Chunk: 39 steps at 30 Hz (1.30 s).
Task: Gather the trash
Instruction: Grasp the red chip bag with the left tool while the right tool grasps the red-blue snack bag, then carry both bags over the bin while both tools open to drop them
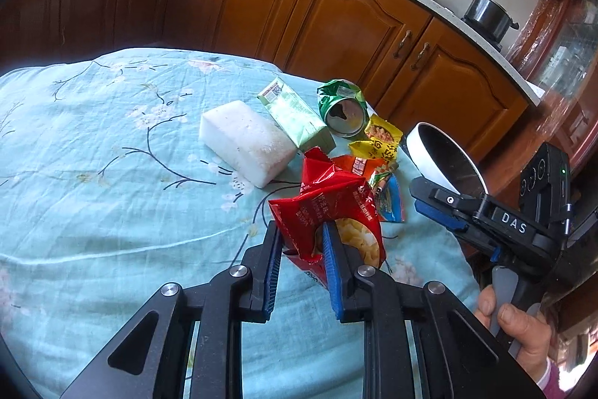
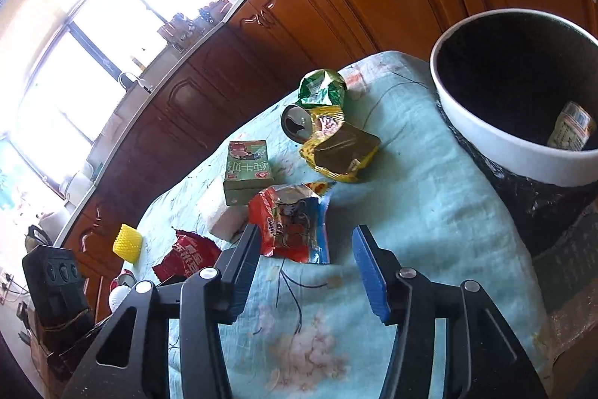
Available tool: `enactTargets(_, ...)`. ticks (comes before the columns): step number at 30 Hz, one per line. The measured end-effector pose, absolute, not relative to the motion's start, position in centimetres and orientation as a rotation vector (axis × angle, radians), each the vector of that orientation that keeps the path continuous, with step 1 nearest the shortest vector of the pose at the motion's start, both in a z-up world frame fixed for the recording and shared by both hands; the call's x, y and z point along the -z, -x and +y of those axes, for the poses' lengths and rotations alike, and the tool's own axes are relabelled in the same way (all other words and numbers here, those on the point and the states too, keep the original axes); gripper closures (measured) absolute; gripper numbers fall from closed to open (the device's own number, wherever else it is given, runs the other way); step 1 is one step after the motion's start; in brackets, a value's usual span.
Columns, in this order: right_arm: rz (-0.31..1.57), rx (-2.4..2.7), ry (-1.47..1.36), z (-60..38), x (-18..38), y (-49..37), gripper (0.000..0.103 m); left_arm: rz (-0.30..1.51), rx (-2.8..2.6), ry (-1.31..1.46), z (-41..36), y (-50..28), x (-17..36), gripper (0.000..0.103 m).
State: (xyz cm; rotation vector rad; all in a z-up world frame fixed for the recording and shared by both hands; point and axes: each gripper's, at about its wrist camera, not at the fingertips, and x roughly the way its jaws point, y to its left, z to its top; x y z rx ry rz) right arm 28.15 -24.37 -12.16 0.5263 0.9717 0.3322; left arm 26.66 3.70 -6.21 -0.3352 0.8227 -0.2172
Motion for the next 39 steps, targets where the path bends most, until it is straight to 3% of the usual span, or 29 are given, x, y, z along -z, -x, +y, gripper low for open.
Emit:
enactTargets(8,1.032,-0.292,-0.338,-20.0,13.2,-31.4,0.046,0.835,0.219,0.353,4.7,-26.6,6.5,0.083)
enactTargets(10,1.065,-0.296,-0.329,-19.6,14.0,-31.6,0.055,0.836,0.224,0.355,4.7,-26.7,6.4,0.083)
enactTargets(11,1.07,-0.297,-0.334,-19.6,14.4,-31.6,0.078,0.834,0.228,0.354,4.6,-26.6,6.3,0.083)
enactTargets(14,1.059,-0.31,-0.363,-20.2,14.2,-30.9,0.087,0.832,0.243,0.353,4.4,-26.7,6.0,0.083)
enactTargets(39,0.88,-0.076,-0.346,-34.1,8.0,-24.8,0.087,0.828,0.436,0.194,-8.0,-31.9,4.3,0.083)
